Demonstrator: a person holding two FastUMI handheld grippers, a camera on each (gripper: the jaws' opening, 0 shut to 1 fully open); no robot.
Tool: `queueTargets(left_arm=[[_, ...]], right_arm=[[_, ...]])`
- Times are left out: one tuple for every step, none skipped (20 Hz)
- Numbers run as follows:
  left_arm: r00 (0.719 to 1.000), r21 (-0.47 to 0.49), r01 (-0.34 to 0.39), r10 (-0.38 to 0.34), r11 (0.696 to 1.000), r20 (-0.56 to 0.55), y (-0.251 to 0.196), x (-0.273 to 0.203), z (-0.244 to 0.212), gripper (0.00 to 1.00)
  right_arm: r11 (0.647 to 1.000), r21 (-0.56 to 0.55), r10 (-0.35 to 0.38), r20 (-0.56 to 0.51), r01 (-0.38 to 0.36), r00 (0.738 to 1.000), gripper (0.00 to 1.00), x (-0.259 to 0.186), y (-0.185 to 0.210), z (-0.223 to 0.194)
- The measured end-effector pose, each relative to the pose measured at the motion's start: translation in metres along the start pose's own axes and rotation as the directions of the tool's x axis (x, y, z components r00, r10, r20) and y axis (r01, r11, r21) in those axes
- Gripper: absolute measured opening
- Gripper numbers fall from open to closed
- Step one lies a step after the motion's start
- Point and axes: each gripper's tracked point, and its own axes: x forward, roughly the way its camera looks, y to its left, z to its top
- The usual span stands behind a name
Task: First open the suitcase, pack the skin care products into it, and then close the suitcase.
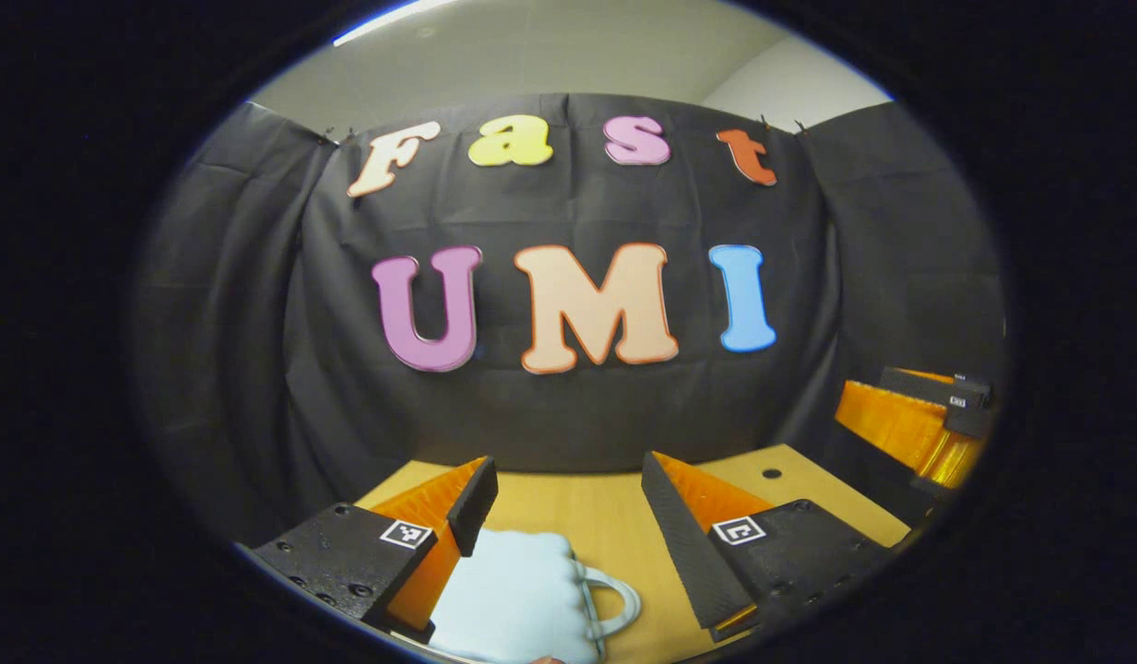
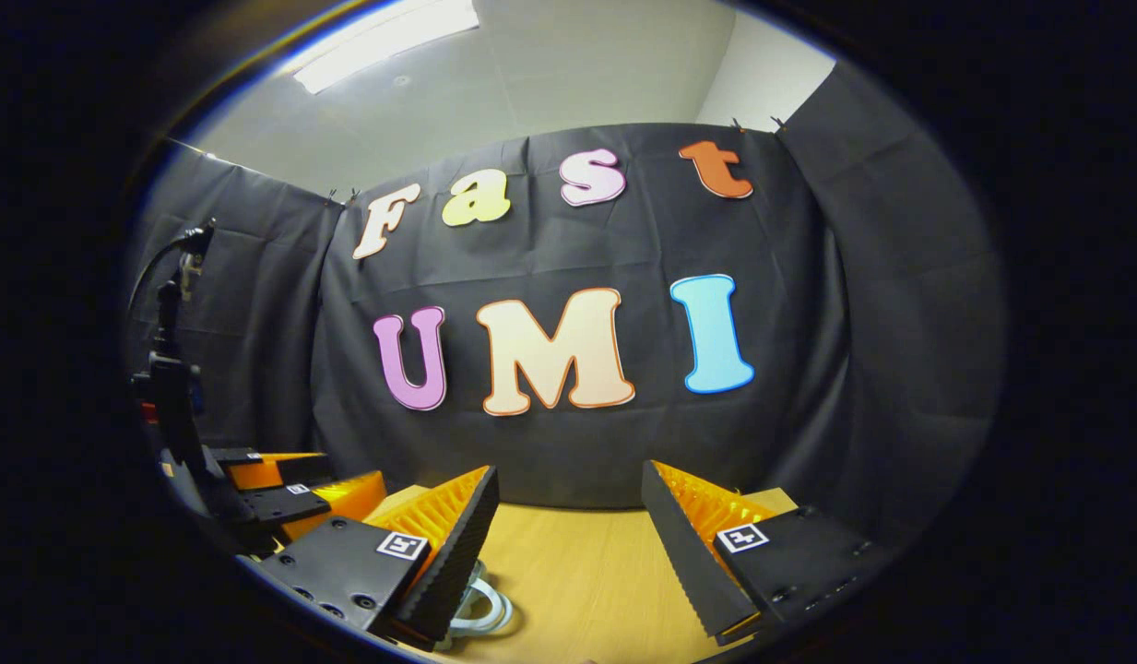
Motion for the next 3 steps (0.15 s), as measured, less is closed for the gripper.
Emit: queueTargets(left_arm=[[0.999, 0.012, -0.005, 0.004, 1.0, 0.041, 0.009, 0.001, 0.015, 0.93], [0.998, 0.027, -0.007, 0.005, 1.0, 0.058, 0.016, -0.006, 0.022, 0.93], [0.998, 0.039, -0.011, 0.008, 0.999, 0.068, 0.023, -0.006, 0.026, 0.93]], right_arm=[[1.0, 0.004, -0.004, 0.02, 0.004, 1.0, 0.98, 0.003, 0.008, 0.008], [1.0, 0.006, -0.004, 0.036, 0.004, 0.999, 0.98, 0.003, 0.014, 0.013], [1.0, 0.002, -0.003, 0.05, 0.003, 0.999, 0.98, 0.003, 0.021, 0.016]])
